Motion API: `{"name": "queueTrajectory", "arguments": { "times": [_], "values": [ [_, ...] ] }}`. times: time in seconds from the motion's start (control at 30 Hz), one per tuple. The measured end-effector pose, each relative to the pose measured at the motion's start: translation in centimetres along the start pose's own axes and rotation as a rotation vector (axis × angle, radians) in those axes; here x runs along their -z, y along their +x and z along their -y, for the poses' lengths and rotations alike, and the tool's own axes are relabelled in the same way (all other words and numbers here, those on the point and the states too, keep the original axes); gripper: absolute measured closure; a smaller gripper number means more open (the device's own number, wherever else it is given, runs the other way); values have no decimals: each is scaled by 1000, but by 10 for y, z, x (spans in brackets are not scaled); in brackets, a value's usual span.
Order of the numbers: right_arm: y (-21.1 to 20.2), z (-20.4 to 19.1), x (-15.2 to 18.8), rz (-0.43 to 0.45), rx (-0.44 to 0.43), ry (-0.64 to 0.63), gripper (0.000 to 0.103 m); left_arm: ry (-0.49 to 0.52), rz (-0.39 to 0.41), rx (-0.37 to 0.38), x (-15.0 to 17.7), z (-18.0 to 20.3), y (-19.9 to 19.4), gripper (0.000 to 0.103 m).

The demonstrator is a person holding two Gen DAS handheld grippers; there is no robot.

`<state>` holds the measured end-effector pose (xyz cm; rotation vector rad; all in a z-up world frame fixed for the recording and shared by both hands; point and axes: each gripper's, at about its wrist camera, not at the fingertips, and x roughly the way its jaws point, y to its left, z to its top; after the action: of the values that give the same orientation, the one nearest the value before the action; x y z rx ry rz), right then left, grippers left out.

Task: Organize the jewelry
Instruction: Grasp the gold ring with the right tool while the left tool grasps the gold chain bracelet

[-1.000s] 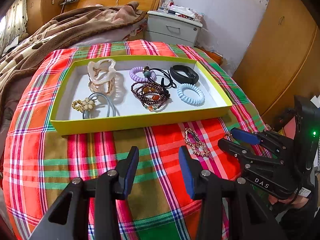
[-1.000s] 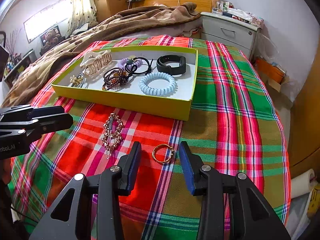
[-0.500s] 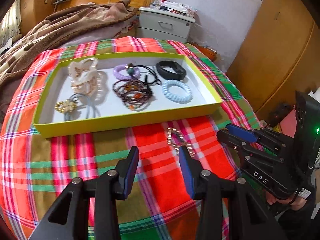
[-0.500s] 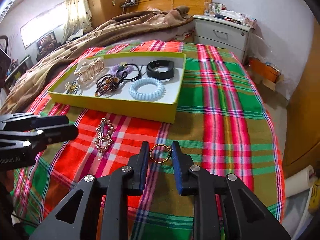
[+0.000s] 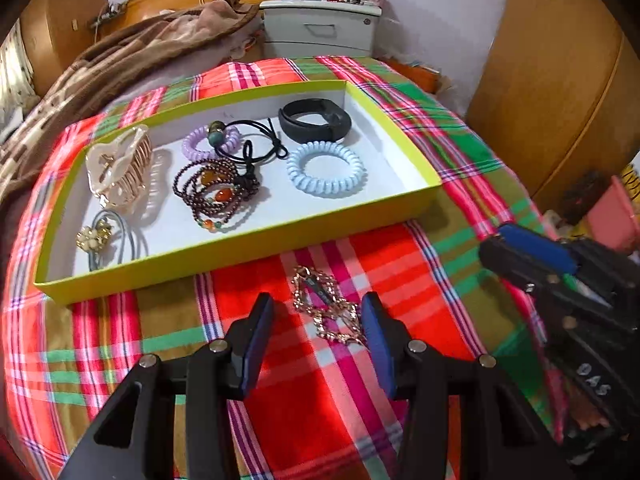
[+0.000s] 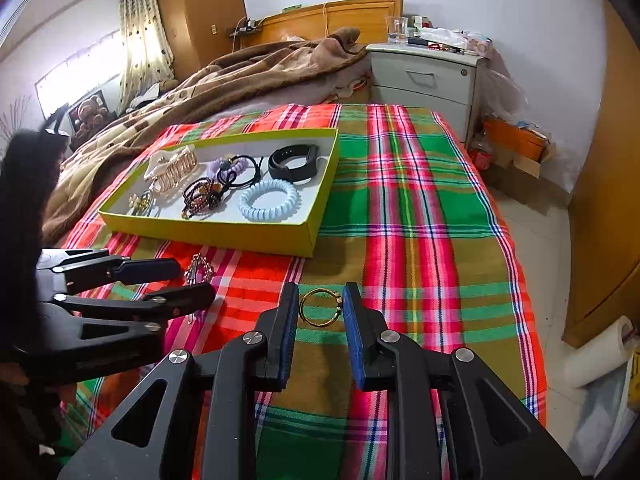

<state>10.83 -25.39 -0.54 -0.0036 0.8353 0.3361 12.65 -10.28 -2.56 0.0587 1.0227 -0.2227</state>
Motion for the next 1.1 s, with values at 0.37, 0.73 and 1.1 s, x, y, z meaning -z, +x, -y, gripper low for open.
{"name": "queueTrajectory", "arguments": {
  "times": [0.37, 0.73, 1.1],
  "values": [
    [-4, 4, -1, 24, -19, 19, 80, 33, 12, -56, 2, 5, 1, 56],
    [-4, 2, -1, 26, -17, 21, 80, 40, 24, -34, 4, 5, -1, 65],
    [-6, -3, -3, 29, -10, 23, 80, 25, 52, 3, 6, 0, -14, 65]
  ]
}}
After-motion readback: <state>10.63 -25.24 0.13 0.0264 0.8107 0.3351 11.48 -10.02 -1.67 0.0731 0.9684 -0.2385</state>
